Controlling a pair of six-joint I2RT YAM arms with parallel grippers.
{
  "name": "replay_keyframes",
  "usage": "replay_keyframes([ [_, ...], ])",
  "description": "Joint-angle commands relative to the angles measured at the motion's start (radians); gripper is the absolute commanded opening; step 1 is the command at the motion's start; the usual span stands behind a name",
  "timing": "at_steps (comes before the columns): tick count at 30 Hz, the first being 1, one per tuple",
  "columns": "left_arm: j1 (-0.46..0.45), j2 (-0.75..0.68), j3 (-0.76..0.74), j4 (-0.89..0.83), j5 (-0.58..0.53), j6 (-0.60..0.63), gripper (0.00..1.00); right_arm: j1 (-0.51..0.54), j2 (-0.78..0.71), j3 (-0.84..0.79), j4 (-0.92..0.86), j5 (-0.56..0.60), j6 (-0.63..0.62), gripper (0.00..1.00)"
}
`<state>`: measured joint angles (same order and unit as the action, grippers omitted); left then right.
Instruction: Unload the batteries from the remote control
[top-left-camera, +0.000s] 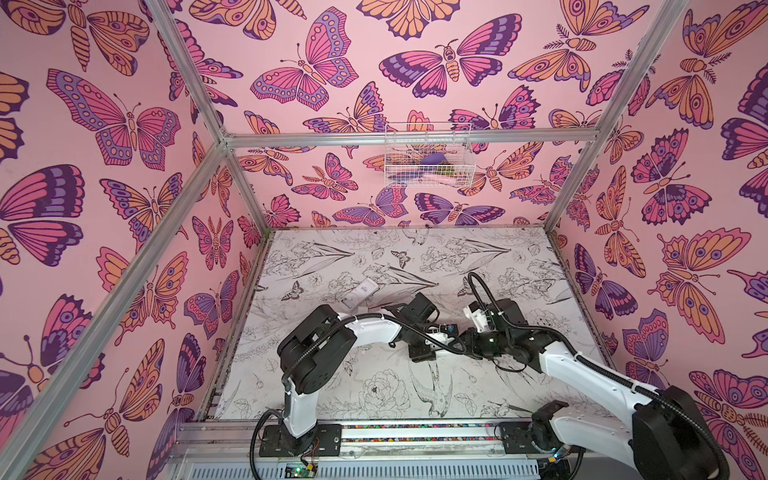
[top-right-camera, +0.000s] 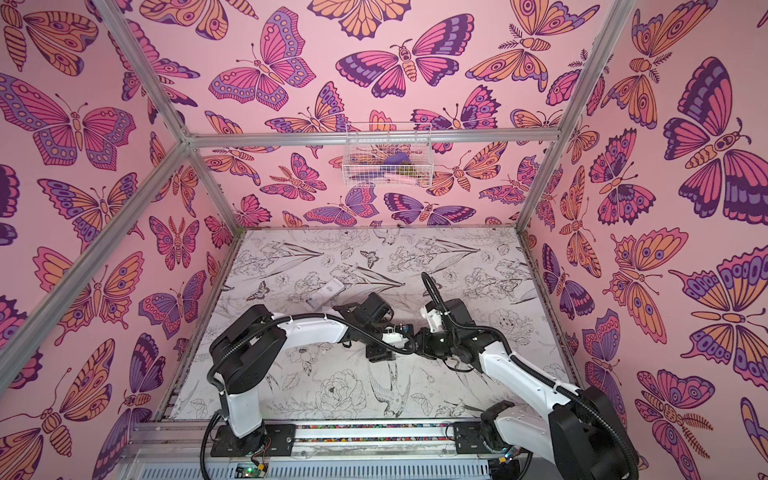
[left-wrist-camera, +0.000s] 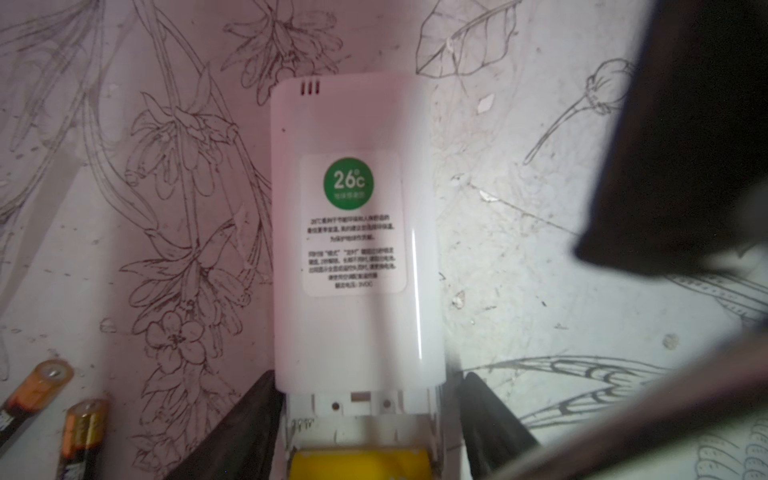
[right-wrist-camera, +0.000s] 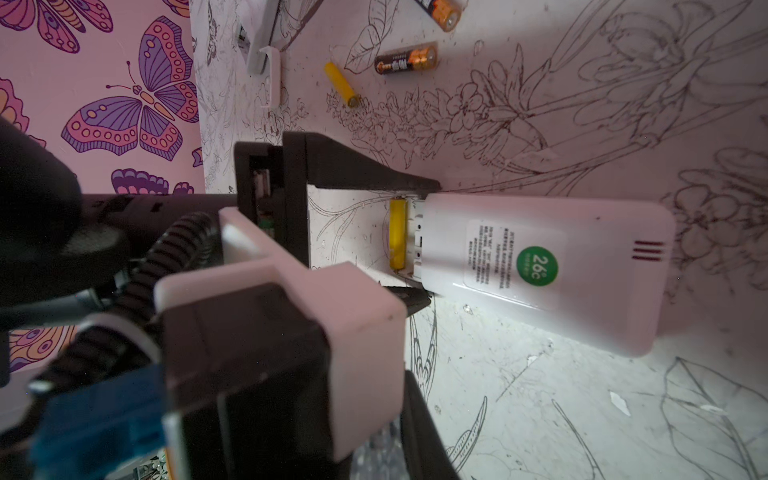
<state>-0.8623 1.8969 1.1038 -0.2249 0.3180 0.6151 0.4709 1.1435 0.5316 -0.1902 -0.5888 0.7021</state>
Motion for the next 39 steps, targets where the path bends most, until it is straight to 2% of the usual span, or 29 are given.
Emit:
replay_keyframes([
  [1, 0.003, -0.018, -0.042, -0.031, -0.012, 0.016, 0.73, -0.005, 0.048, 0.016, 0.037, -0.023, -0.032, 0.00],
  [10, 0.052, -0.053, -0.082, -0.028, 0.006, 0.012, 0.73, -0.005, 0.134, 0.052, 0.064, -0.030, -0.044, 0.00],
  [15, 0.058, -0.050, -0.098, -0.012, 0.050, 0.028, 0.64, -0.005, 0.158, 0.060, 0.064, -0.023, -0.056, 0.00],
  [22, 0.059, -0.042, -0.098, -0.010, 0.048, 0.050, 0.53, -0.005, 0.168, 0.083, 0.011, 0.002, -0.095, 0.00],
  [39, 0.059, -0.032, -0.092, -0.015, 0.056, 0.050, 0.51, -0.007, 0.237, 0.085, 0.032, 0.000, -0.129, 0.00],
])
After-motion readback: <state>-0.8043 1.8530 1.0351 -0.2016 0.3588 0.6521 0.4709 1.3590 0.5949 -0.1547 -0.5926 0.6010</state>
